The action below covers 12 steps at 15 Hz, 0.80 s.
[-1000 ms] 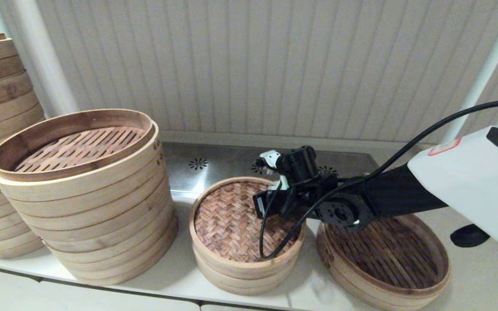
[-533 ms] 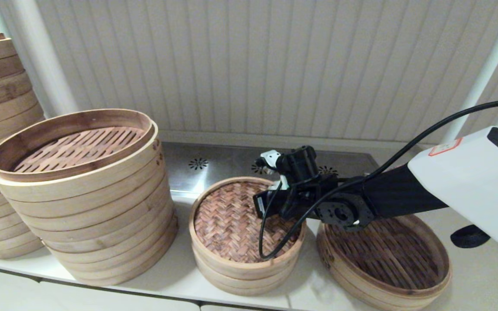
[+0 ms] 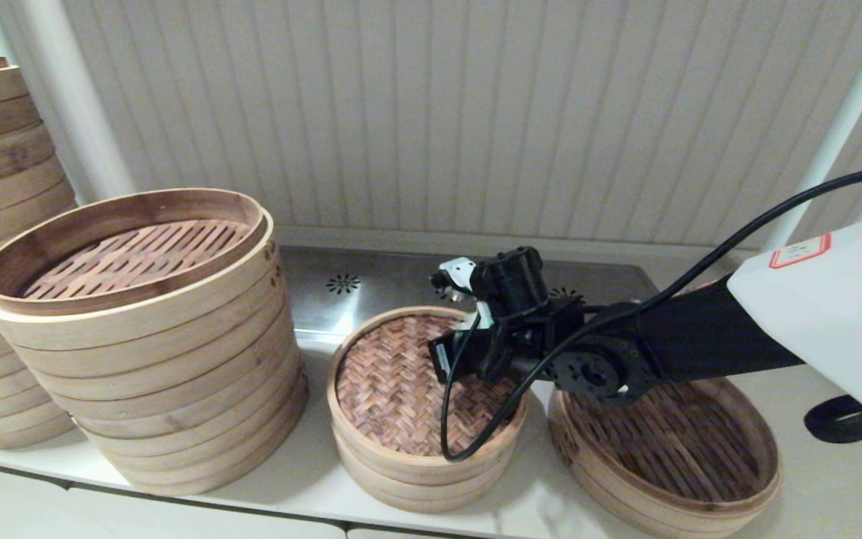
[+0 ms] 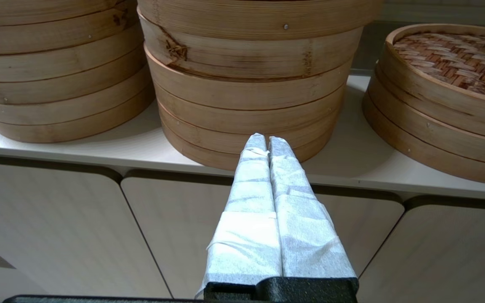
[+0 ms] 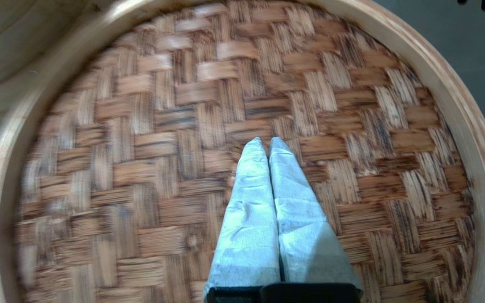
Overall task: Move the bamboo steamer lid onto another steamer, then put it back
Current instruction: Pick up the steamer
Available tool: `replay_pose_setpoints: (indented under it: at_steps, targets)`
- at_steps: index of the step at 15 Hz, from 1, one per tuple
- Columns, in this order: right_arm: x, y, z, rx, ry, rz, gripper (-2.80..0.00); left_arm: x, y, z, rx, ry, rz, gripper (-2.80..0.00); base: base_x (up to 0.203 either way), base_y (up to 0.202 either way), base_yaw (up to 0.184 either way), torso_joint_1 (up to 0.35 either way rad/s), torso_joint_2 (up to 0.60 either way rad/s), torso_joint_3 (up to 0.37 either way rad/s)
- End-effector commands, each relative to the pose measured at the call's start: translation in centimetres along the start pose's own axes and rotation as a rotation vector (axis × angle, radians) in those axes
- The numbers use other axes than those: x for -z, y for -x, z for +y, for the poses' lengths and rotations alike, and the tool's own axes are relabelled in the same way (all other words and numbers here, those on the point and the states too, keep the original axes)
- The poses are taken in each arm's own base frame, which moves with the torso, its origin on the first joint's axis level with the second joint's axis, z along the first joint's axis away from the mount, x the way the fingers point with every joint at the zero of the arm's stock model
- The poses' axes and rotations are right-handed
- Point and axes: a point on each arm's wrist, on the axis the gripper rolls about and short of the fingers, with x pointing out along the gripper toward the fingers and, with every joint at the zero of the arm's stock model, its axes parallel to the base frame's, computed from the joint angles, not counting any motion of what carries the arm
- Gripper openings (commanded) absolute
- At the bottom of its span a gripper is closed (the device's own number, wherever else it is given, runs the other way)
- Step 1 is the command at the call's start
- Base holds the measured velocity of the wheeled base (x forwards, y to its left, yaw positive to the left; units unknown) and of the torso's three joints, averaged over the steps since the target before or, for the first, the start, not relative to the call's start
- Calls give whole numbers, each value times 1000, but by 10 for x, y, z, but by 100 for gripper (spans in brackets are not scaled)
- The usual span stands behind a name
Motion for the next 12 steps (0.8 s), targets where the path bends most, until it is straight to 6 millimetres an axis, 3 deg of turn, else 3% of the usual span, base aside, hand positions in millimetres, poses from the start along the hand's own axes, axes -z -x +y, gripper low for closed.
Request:
replay_pose_setpoints:
  at_steps: [1,8,9,12]
  targets:
    - [-5,6,3,-6,4,-19,-280,0,0,0,0,0,1,-280,0,0,0,0,0,0]
    - [0,21,14,-31,17,-4,-280,0,0,0,0,0,3,-280,0,0,0,0,0,0]
    - [2,20,17,-36,19,3,0,0,0,0,0,0,1,-280,0,0,0,0,0,0]
    - [6,18,18,-41,24,13,0,0,0,0,0,0,3,-280,0,0,0,0,0,0]
